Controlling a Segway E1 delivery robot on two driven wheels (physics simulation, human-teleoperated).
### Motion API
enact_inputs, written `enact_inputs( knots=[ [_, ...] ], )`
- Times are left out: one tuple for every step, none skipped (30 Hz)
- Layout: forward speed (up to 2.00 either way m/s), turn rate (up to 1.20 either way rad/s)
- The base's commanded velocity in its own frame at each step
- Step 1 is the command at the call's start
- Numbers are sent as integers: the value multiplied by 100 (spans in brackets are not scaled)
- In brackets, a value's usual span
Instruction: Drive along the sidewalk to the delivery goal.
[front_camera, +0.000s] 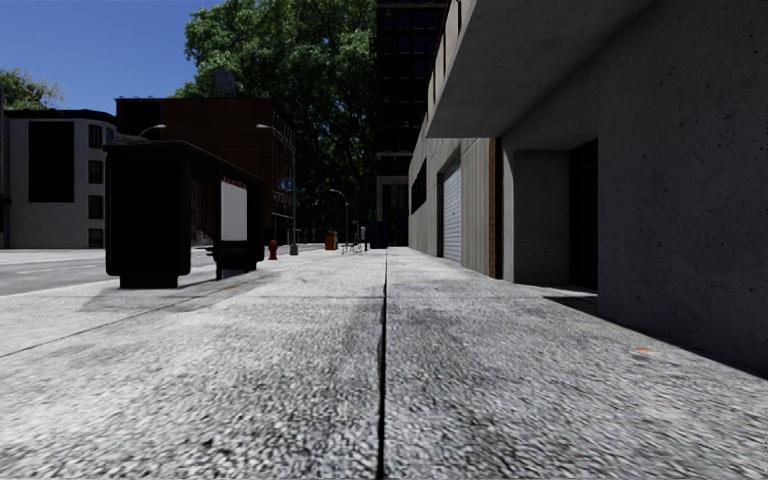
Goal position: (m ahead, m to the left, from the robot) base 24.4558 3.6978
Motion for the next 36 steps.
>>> enact_inputs(
  knots=[
    [200,0],
    [200,0],
    [200,0],
    [200,0],
    [200,0],
    [200,0],
    [200,0],
    [200,0],
    [200,0],
    [200,0],
    [200,0],
    [200,0],
    [200,0],
    [200,0],
    [200,0],
    [200,0],
    [200,0],
    [200,0],
    [200,0],
    [200,0],
    [200,0],
    [200,0],
    [200,0],
    [200,0],
    [200,0],
    [200,0],
    [200,0],
    [200,0],
    [200,0],
    [200,0],
    [200,0],
    [200,0],
    [200,0],
    [200,0],
    [200,0],
    [200,0]
  ],
)
